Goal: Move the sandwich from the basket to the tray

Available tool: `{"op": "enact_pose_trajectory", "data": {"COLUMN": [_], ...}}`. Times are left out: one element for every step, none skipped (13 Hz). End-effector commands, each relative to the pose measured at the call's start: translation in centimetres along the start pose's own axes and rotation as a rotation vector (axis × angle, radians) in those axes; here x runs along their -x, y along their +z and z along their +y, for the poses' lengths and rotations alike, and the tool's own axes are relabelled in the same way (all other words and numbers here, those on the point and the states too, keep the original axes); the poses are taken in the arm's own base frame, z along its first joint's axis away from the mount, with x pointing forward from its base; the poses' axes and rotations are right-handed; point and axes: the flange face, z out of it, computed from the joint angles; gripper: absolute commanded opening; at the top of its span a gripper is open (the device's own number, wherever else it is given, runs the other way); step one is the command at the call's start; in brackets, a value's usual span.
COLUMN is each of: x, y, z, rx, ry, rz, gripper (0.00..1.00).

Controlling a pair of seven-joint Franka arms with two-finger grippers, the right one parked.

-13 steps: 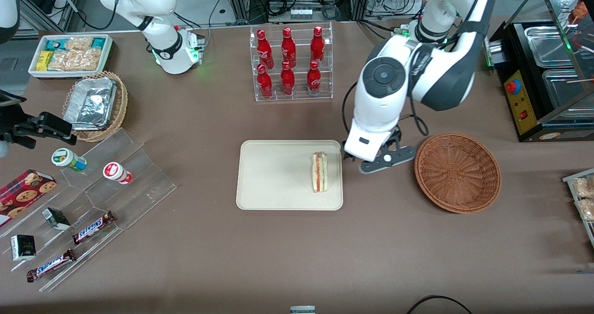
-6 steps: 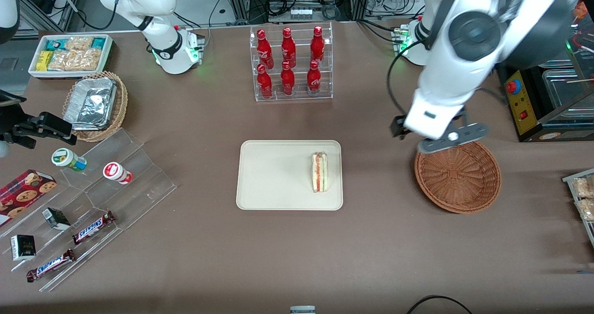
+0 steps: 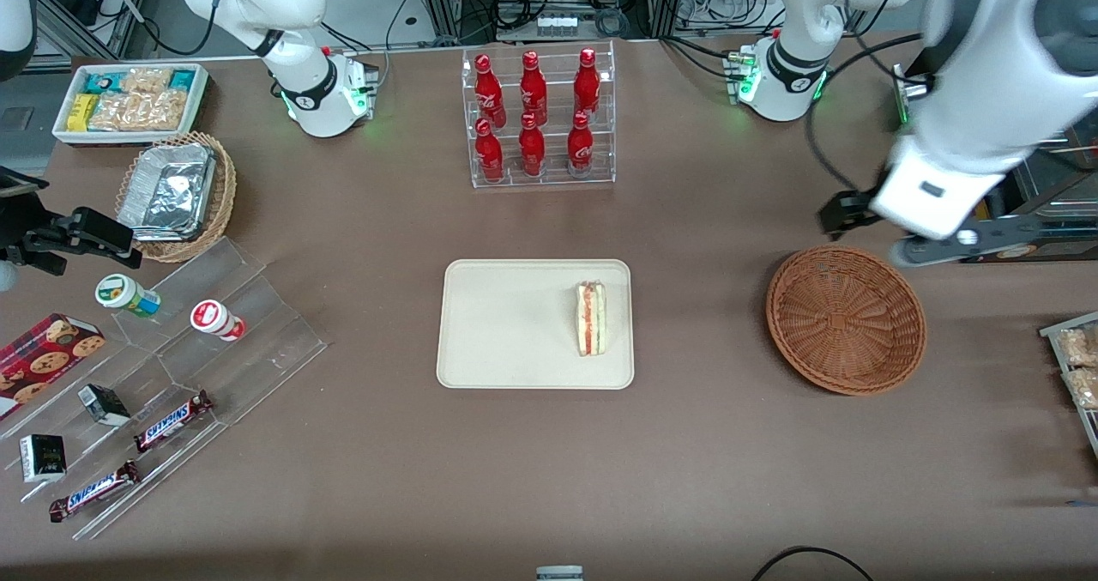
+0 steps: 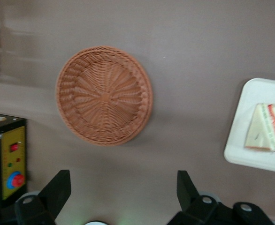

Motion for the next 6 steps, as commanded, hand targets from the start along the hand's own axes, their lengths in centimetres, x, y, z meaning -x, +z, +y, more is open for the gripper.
{"op": "enact_pose_trajectory", "data": {"x": [1.2,1.7,2.2,2.5,3.0,3.8], "y": [-0.7,-0.8,-1.1,-1.4,-1.5,-1.9], "z": [-5.4,-7.6,-9.5,-10.8,-11.3,-12.6], "rx": [0.043,0.073,0.109,0.129,0.132,0.142], "ry": [0.062,0.071,0.073,0.067,0.075,0.067], "rz": [-0.031,-0.037,-0.034,-0.03,-0.026,-0.023], "gripper": [1.0,1.0,1.0,1.0,1.0,1.0]}}
